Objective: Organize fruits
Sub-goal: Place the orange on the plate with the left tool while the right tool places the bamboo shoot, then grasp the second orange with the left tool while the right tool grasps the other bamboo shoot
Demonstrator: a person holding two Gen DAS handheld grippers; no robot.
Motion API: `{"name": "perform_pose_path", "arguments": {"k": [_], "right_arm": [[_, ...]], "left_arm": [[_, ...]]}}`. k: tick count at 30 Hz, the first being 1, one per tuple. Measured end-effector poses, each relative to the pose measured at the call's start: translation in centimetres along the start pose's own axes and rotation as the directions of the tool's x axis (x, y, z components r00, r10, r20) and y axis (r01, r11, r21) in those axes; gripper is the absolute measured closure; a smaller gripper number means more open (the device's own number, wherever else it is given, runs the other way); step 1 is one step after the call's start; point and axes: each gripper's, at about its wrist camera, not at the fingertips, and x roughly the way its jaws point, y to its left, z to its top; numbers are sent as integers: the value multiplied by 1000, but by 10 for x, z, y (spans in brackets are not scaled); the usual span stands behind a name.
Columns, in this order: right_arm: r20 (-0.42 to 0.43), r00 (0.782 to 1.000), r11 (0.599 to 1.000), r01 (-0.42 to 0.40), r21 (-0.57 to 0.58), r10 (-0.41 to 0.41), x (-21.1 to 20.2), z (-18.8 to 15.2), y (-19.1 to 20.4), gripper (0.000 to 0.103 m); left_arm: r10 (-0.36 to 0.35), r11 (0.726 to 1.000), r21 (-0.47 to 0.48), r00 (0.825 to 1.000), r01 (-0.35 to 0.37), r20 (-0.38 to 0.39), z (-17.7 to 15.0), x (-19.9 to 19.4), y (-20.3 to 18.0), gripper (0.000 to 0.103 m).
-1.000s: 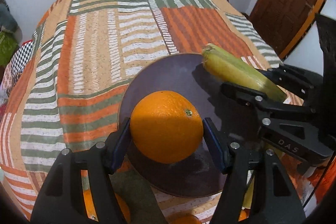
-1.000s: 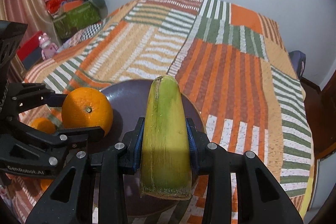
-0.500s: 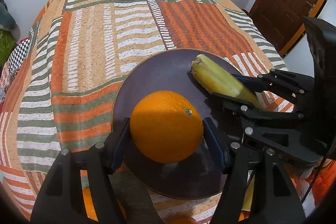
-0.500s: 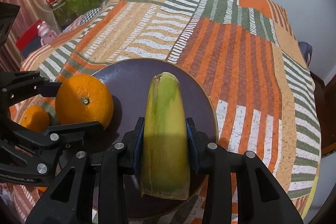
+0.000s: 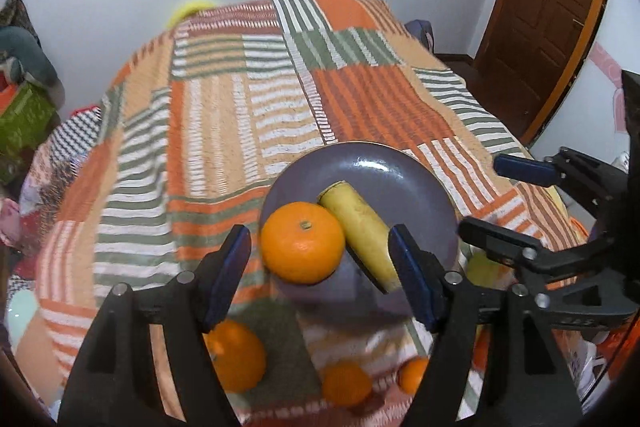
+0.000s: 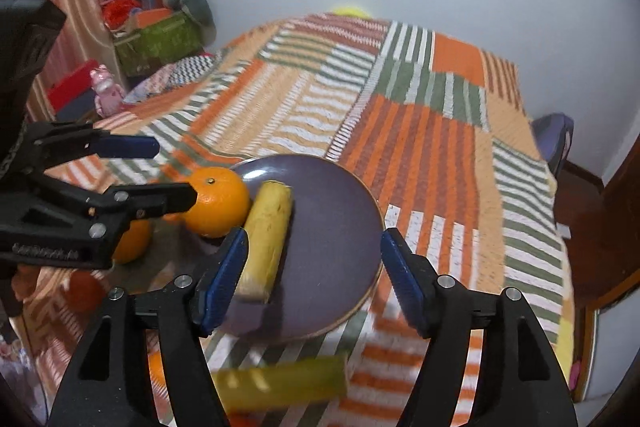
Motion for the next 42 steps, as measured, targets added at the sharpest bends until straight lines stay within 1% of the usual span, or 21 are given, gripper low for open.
{"name": "perform_pose_path", "arguments": {"k": [2, 6, 10, 12, 16, 18, 20, 22, 24, 28, 32, 34, 38, 42], "right_arm": [[22, 1000, 1000, 1, -18, 0, -15, -6, 9, 28], [42, 999, 998, 14, -62, -12, -36, -25, 27, 25], [4, 1000, 995, 18, -95, -18, -33, -46, 42, 23], [-33, 999, 994, 23, -103, -27, -23, -57, 47, 23], [-113, 993, 993, 29, -119, -42, 1, -77, 53, 23], [-141, 988, 991, 44, -128, -62, 13, -82, 53, 23], [-140, 987, 990, 66, -123, -83, 15, -83, 51, 22], [-137, 989, 996, 41, -84, -53, 15, -81, 44, 22], [-135, 990, 998, 32, -56, -40, 14, -79, 41, 23], [-121, 990, 997, 63, -40, -68, 11, -78, 35, 24], [-114, 990, 997, 82, -4, -82, 2, -81, 19, 24], [-116, 989, 996, 93, 9, -91, -2, -82, 10, 24], [-134, 987, 992, 97, 76, -86, -7, -89, -15, 24], [-152, 984, 988, 111, 107, -94, -13, -98, -26, 24]], "left_arm": [[3, 1000, 0, 1000, -3, 18, -9, -18, 0, 28], [12, 1000, -10, 999, -12, 38, -26, -43, 2, 26], [39, 999, -21, 998, -38, 48, -50, -62, 9, 25], [64, 998, -33, 997, -62, 46, -64, -68, 17, 24], [96, 993, -70, 995, -97, -12, -92, -63, 36, 24], [114, 990, -78, 993, -116, -36, -101, -60, 41, 24], [128, 987, -87, 990, -132, -56, -110, -55, 47, 24], [129, 986, -99, 989, -135, -66, -117, -52, 51, 24], [127, 984, -113, 989, -135, -76, -120, -47, 55, 24], [123, 983, -127, 989, -132, -80, -120, -40, 57, 24], [116, 985, -121, 990, -125, -79, -116, -34, 55, 24], [115, 986, -115, 990, -124, -81, -115, -31, 53, 24], [115, 986, -108, 990, -124, -83, -114, -25, 50, 24], [107, 987, -115, 991, -116, -83, -113, -21, 51, 24]]}}
